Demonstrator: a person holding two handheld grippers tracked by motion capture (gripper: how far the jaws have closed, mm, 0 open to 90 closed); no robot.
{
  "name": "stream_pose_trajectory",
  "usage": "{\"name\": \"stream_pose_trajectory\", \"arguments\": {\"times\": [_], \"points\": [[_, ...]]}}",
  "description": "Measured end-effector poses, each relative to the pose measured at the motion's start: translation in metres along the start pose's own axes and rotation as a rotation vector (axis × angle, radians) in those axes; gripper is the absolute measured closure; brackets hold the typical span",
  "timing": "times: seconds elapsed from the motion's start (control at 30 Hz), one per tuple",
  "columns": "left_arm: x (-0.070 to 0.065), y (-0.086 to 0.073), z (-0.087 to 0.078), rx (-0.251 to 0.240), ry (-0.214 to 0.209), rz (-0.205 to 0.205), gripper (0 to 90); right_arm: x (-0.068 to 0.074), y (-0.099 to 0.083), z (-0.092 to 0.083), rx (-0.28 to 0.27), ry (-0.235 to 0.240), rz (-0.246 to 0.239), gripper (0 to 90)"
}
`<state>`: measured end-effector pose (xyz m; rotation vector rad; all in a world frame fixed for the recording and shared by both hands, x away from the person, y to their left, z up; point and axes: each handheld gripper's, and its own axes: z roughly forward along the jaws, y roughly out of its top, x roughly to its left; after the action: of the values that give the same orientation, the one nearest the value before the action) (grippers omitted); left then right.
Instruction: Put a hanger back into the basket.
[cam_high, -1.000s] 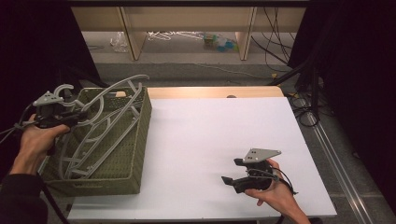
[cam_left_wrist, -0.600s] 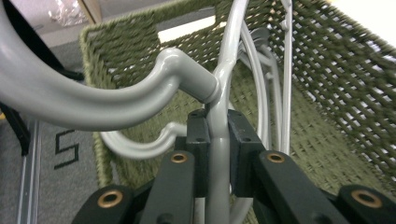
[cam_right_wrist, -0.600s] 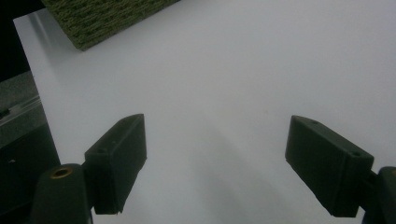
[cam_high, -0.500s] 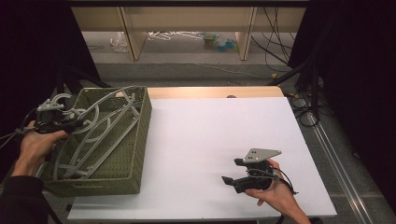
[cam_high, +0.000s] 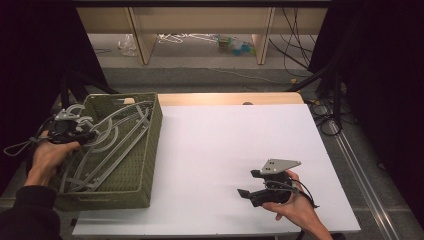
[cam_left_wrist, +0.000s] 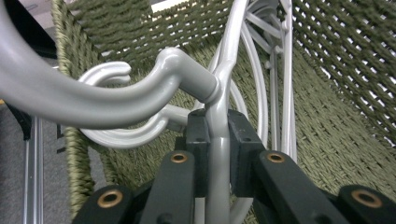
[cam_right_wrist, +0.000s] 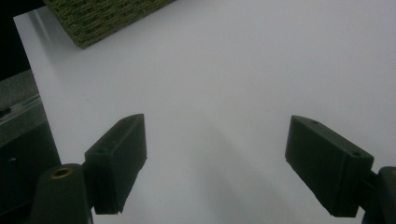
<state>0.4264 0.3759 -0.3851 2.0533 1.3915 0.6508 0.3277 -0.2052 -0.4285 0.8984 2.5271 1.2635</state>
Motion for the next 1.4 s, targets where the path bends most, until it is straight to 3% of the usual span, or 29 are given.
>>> {"name": "stream_pose_trajectory", "arguments": {"times": [0.17, 0.2, 0.37, 0.5, 0.6, 0.73, 0.87, 1.03, 1.1, 1.2, 1.33, 1.4], "points": [[-0.002, -0.006, 0.012, -0.005, -0.010, -0.013, 80.6, 0.000, 0.000, -0.001, 0.003, 0.001, 0.005, 21.5], [-0.002, -0.005, 0.012, 0.019, -0.012, -0.008, 80.6, 0.000, 0.000, -0.001, 0.002, 0.001, 0.007, 21.5], [-0.001, -0.006, 0.014, 0.022, -0.018, -0.018, 80.6, 0.000, 0.000, 0.000, 0.001, 0.001, 0.005, 21.5], [-0.001, -0.010, 0.018, 0.011, -0.007, -0.028, 80.5, 0.000, 0.000, 0.001, 0.002, 0.002, 0.005, 21.5], [-0.001, -0.013, 0.022, 0.031, 0.019, -0.037, 80.0, 0.000, 0.000, 0.001, 0.004, 0.006, 0.001, 21.5], [0.002, -0.017, 0.027, 0.030, 0.031, -0.080, 78.9, 0.000, 0.000, 0.001, 0.006, 0.008, 0.006, 21.5], [0.003, -0.019, 0.028, 0.037, 0.056, -0.088, 76.9, -0.001, -0.001, 0.001, 0.010, 0.002, 0.005, 21.5], [0.008, -0.020, 0.012, -0.028, 0.113, -0.165, 61.3, -0.001, -0.001, 0.001, 0.002, -0.001, 0.003, 21.5], [0.009, -0.020, 0.001, -0.082, 0.106, -0.181, 59.2, -0.002, -0.001, 0.001, 0.000, 0.000, 0.007, 21.5], [0.004, -0.020, -0.018, -0.189, 0.062, -0.228, 52.3, -0.002, -0.001, 0.001, -0.001, 0.001, 0.008, 21.5], [-0.011, -0.020, -0.038, -0.302, -0.002, -0.240, 43.9, -0.002, -0.001, 0.002, -0.002, 0.001, 0.015, 21.4], [-0.024, -0.018, -0.046, -0.340, -0.034, -0.224, 39.1, -0.002, -0.001, 0.002, -0.007, -0.002, 0.013, 21.4]]}}
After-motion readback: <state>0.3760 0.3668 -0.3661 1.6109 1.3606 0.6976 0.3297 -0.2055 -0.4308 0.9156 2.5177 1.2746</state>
